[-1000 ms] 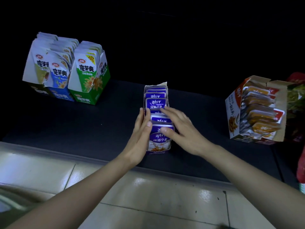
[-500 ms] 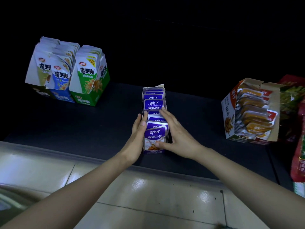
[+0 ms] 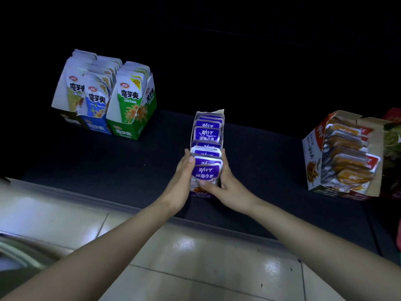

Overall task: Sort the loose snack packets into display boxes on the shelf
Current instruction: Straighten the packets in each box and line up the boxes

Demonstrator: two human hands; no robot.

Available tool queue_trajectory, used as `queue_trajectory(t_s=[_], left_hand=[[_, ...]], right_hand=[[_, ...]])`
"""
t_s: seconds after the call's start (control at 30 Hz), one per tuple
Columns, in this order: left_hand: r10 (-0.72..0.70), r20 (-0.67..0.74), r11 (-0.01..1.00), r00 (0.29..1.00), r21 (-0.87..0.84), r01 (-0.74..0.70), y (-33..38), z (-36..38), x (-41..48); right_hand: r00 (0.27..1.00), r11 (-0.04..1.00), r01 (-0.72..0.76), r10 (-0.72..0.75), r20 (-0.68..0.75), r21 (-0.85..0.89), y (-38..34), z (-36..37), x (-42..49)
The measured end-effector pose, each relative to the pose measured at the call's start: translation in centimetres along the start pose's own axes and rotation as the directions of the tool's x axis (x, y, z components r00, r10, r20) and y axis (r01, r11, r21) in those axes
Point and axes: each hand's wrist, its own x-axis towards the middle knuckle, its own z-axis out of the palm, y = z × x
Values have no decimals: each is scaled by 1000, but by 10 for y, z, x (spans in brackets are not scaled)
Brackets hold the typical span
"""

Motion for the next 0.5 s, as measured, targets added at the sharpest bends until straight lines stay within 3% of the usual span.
queue_trajectory(t_s=[0.3,0.43,0.5], left_hand=[[70,-127,997,989,34,-66,13,-26,18],[294,-143,918,945,318,-238,26,-27,12],[369,-87,859,925,412,-304,26,-28,13]], right_hand=[[999,999,26,-27,-40,-19,-15,12,38],[983,964,39,-84,-164,-263,-22,-2,45],[989,937,46,-91,-115,-347,-19,-5,47]])
